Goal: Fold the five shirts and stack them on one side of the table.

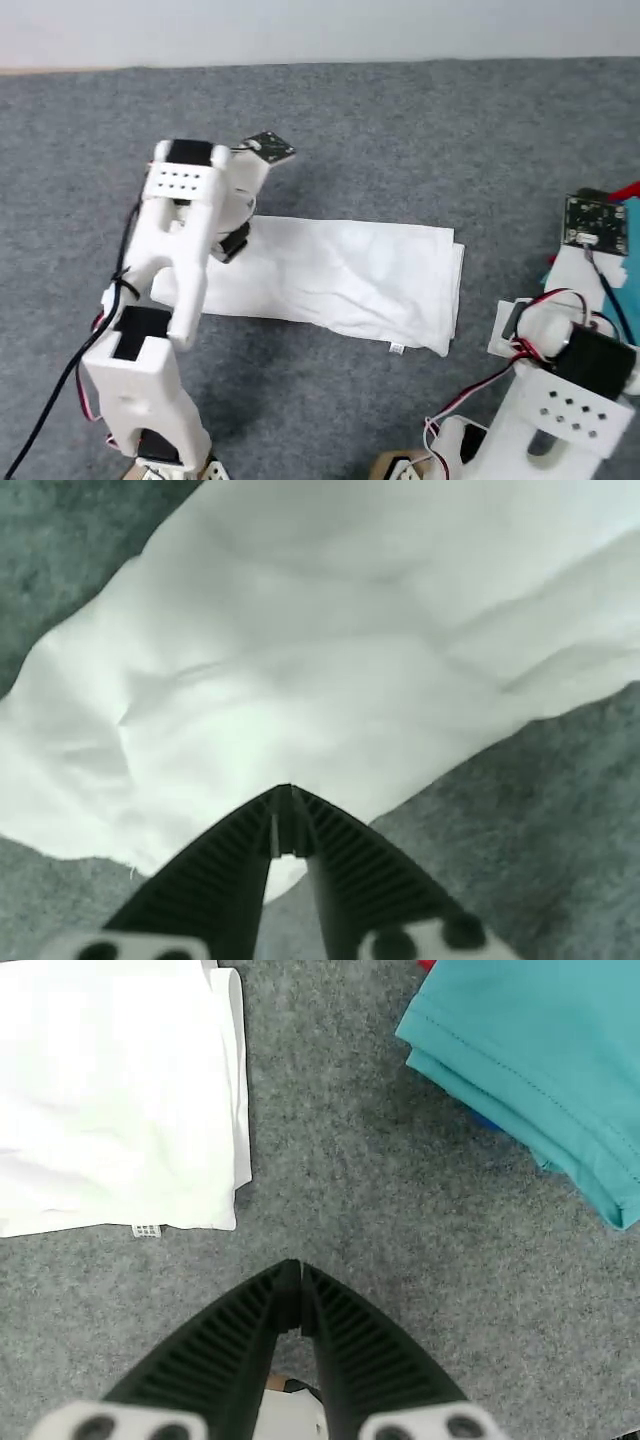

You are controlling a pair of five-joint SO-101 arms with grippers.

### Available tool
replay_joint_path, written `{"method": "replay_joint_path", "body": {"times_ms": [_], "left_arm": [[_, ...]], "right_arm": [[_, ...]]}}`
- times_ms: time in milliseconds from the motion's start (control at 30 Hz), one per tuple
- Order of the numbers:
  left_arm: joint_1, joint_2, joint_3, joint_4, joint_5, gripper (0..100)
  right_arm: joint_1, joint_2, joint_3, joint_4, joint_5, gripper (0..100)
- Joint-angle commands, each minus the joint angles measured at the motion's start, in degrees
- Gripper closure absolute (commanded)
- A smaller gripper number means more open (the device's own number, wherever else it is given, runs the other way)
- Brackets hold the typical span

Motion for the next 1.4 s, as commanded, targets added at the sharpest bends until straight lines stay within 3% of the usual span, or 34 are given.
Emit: {"method": "replay_joint_path", "body": {"times_ms": [0,233,733,1067,1200,1367], "left_arm": [[1.85,2.29,-0.13,-2.37,0.44,100],[5.01,8.88,-0.13,-1.23,0.09,100],[5.36,9.23,1.01,5.45,-5.63,100],[8.26,-3.25,1.01,5.45,-5.63,99],[8.0,-8.09,1.01,5.45,-5.63,94],[4.04,-13.01,0.66,5.45,-5.45,90]], "right_arm": [[0.4,-0.31,-0.62,0.75,-0.35,98.4],[0.4,-0.31,-0.53,0.75,-0.35,98.4],[0.31,-0.31,-0.44,0.66,-0.35,98.4],[0.31,-0.31,-0.53,0.66,-0.35,98.4],[0.13,-0.31,-0.79,0.66,-0.35,98.3],[-5.67,-0.22,-0.79,1.27,0.79,94.6]]}}
